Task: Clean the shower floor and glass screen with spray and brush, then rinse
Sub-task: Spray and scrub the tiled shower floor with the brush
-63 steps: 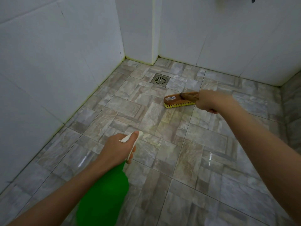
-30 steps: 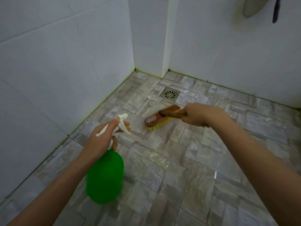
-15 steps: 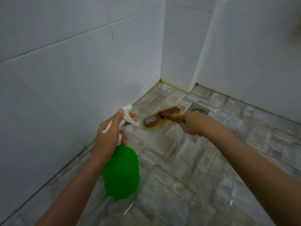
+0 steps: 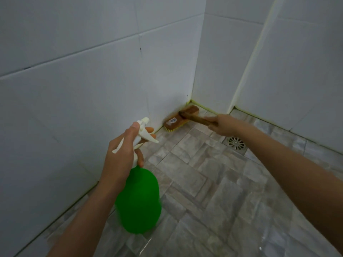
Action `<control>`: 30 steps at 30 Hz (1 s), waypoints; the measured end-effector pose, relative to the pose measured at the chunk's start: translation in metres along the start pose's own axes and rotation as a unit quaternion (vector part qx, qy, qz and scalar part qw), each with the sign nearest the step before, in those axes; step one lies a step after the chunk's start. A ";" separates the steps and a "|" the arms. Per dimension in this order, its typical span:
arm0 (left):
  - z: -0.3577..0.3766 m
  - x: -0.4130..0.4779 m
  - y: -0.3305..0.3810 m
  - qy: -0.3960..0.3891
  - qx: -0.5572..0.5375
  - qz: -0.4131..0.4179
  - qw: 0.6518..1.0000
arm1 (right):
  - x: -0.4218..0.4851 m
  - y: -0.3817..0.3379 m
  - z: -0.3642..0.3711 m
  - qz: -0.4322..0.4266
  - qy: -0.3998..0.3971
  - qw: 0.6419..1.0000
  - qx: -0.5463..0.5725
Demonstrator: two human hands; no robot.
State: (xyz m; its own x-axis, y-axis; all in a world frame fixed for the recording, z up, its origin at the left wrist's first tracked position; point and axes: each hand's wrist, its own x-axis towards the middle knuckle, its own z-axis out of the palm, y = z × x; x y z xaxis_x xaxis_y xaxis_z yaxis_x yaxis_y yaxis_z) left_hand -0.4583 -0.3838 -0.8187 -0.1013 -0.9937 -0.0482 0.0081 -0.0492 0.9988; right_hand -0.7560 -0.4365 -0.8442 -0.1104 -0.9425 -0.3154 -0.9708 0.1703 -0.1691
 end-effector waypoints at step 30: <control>0.015 -0.027 -0.003 -0.029 0.035 -0.007 0.999 | -0.037 0.022 -0.006 0.085 -0.018 0.996 0.035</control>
State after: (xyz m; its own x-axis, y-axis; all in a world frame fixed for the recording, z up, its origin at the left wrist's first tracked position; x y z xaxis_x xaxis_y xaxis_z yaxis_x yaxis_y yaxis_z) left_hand -0.4700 -0.3551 -0.8203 -0.1580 -0.9854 -0.0631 -0.0628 -0.0537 0.9966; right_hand -0.7743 -0.3993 -0.8301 -0.2630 -0.8880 -0.3771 -0.9216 0.3468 -0.1740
